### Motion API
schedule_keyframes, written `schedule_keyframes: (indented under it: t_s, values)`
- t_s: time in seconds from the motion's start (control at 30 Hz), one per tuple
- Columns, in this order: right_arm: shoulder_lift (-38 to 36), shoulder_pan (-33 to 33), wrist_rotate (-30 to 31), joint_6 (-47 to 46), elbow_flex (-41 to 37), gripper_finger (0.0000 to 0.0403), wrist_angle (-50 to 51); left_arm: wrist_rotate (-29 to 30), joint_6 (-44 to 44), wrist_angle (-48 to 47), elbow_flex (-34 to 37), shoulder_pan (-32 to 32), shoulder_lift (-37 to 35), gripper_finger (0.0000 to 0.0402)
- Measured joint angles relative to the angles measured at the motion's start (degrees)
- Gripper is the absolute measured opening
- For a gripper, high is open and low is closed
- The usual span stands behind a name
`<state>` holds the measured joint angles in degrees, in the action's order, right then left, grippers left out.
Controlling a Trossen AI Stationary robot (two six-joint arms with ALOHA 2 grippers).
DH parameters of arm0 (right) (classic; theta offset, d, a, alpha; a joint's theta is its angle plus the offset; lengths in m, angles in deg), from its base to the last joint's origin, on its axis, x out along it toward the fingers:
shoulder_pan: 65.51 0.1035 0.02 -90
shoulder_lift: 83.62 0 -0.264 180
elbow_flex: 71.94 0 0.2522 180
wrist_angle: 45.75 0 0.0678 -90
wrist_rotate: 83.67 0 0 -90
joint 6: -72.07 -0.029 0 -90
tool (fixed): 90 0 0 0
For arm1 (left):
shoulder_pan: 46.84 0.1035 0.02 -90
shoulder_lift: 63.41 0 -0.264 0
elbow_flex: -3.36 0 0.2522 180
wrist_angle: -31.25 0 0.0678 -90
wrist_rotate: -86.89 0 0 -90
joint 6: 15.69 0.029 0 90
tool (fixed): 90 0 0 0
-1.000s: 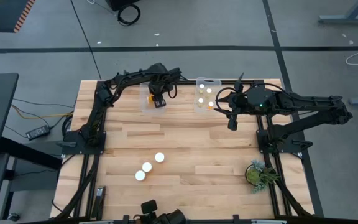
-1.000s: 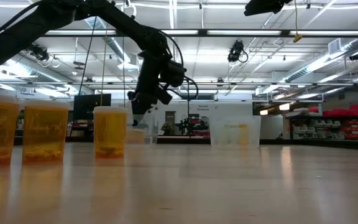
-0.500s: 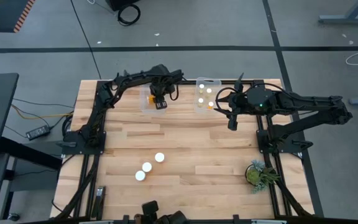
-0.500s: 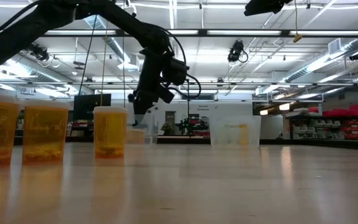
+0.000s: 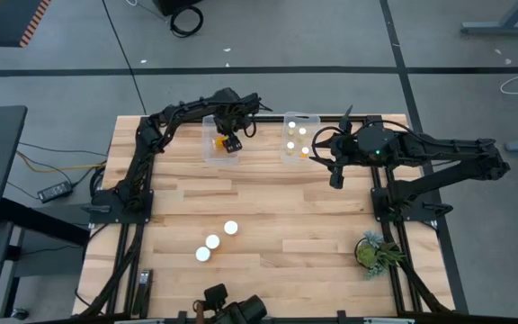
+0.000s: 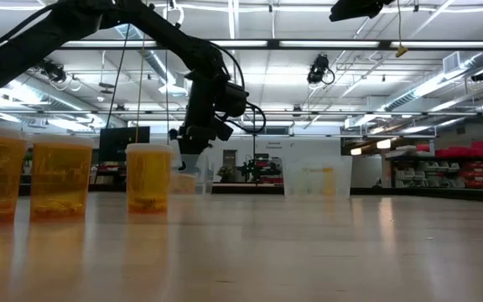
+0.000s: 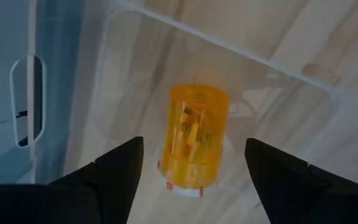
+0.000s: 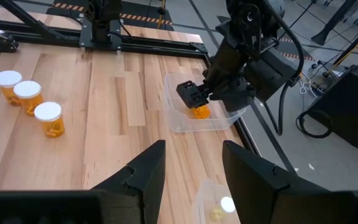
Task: Pick and place medicine bottles into bin by pill shape (circle, oval)
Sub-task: Put the top big orange pill bottle into the left transparent bin
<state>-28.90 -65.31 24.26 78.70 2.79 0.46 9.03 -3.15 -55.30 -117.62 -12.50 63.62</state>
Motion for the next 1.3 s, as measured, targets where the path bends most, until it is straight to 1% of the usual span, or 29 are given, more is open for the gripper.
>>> schedule_keyframes:
  t_s: [0.3,0.4,0.57,0.73,0.9,1.13,1.23,1.3]
  values:
    - [0.0,0.0,0.0,0.0,0.0,0.0166,-0.1,0.0,-0.8,0.9,0.5,-0.1,0.0,0.0291]
    - [0.0,0.0,0.0,0.0,0.0,0.0166,-0.3,0.0,-0.8,2.1,3.1,-0.1,0.0,0.0291]
    - [0.0,0.0,-0.4,0.0,0.0,0.0166,-0.7,1.8,0.6,5.4,9.1,0.7,0.0,0.0291]
    - [0.0,0.0,-0.5,0.0,0.0,0.0166,-1.3,2.1,1.6,6.9,12.2,1.0,-0.1,0.0288]
    - [0.0,0.0,-0.5,0.0,0.0,0.0166,-1.4,2.2,1.8,7.3,12.3,0.8,-0.1,0.0265]
    - [0.0,0.0,-0.5,0.2,0.0,0.0166,-1.4,2.0,2.3,7.3,12.3,0.8,-0.1,0.0217]
    - [0.0,0.0,-0.5,0.3,0.0,0.0166,-1.4,2.0,1.9,5.8,11.1,0.8,0.0,0.0202]
    - [0.0,0.0,-0.4,0.3,0.0,0.0166,-1.4,2.0,1.6,4.6,9.8,0.6,0.0,0.02]
